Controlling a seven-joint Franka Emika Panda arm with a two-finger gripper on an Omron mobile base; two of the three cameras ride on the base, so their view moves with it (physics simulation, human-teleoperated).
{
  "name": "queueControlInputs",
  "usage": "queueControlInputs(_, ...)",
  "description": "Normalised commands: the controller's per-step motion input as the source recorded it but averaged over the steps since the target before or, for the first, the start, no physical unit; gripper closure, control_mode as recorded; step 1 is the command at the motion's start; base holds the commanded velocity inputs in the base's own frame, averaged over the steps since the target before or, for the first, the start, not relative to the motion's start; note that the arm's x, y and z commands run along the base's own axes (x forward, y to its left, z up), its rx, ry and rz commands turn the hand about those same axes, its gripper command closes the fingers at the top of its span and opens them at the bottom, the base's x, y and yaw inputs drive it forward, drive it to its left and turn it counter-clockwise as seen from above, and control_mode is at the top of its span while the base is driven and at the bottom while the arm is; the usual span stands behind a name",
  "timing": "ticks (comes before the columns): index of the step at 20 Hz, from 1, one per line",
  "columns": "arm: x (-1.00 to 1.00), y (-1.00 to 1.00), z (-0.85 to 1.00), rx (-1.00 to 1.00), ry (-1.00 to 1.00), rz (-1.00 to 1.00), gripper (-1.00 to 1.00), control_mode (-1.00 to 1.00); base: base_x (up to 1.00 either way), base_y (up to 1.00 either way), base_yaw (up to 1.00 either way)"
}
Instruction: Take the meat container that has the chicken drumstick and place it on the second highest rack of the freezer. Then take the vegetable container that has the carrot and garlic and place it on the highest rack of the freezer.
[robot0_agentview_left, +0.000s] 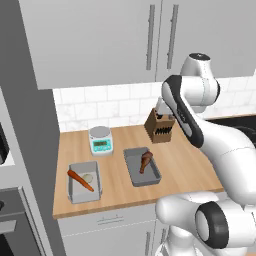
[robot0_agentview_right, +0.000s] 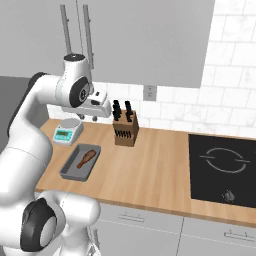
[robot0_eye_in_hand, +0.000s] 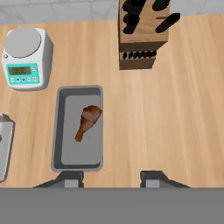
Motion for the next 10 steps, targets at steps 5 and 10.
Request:
queueControlInputs(5, -0.4, -0.13, -0.13, 0.07, -0.01, 0.0, -1.0, -1.0, 0.0, 0.0, 0.0)
queueControlInputs(10, -0.6, 0.0, -0.25, 0.12, 0.0, 0.0, -1.0, -1.0, 0.0, 0.0, 0.0)
